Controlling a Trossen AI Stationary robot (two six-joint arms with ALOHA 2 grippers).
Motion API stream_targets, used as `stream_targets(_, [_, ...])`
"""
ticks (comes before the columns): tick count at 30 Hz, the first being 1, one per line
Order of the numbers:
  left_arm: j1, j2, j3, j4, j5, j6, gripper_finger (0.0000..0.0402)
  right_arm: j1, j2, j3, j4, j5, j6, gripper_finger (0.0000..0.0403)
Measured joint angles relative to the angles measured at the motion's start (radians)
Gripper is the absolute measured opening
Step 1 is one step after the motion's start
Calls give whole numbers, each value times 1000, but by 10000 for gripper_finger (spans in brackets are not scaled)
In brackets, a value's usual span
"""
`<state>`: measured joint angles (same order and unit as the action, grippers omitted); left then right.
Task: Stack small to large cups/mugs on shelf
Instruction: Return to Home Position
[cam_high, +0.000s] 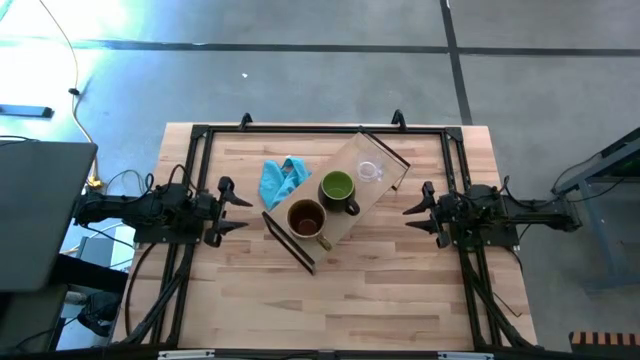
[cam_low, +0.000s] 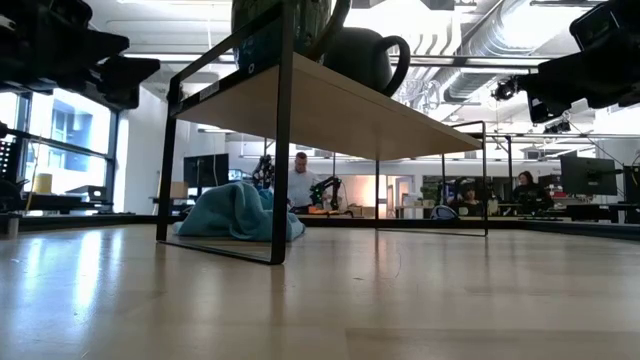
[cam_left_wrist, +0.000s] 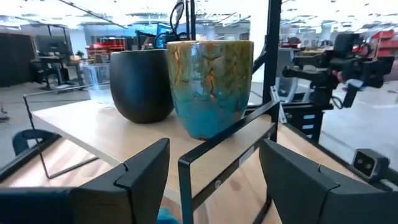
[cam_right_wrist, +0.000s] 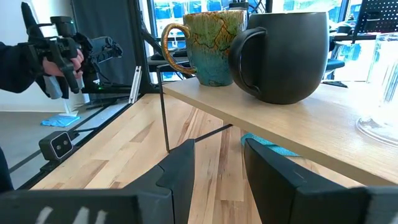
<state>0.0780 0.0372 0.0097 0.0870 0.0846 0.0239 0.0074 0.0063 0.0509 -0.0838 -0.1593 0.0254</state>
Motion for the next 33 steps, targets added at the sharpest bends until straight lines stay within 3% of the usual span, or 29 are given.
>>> stream_targets(8, [0, 0, 0, -33, -15, 81, 237, 0, 0, 0, 0, 0, -6, 131])
stream_targets(33, [0, -1, 0, -72, -51, 99, 237, 0, 0, 0, 0, 0, -7, 131])
